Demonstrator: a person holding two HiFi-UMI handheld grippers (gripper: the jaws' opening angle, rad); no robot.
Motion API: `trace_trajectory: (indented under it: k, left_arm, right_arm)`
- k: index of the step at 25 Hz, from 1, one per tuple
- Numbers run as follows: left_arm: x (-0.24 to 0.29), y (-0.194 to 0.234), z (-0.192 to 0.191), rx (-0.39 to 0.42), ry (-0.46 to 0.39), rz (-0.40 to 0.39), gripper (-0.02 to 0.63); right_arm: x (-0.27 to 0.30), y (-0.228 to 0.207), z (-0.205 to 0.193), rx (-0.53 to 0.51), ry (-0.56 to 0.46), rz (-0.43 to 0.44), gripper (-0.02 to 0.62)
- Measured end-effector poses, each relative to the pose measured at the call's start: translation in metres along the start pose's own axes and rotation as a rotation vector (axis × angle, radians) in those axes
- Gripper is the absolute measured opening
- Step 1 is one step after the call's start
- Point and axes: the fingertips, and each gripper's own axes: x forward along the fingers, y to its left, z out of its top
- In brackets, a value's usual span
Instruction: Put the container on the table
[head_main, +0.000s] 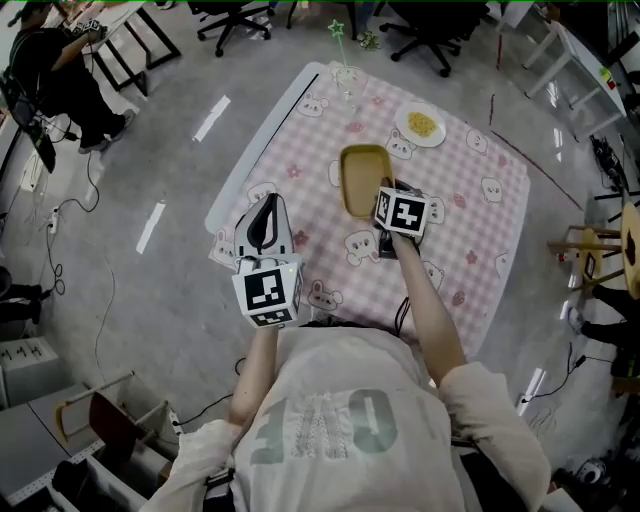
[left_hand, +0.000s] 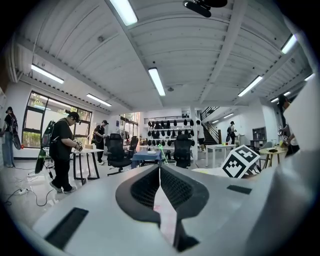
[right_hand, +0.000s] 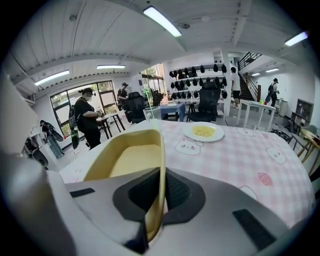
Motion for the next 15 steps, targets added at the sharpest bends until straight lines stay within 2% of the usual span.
trace_trajectory:
  k: [7, 15]
  left_arm:
    - [-0.009, 0.007, -0.006, 0.006, 0.019, 0.031, 0.029]
    - [-0.005, 0.006, -0.011, 0.008, 0.027, 0.038, 0.029]
  right_arm:
    - [0.024, -0.002, -0.021, 0.012, 0.076, -0.006, 0.031]
    - [0.033, -0.003, -0.022, 0.009, 0.077, -0.006, 0.031]
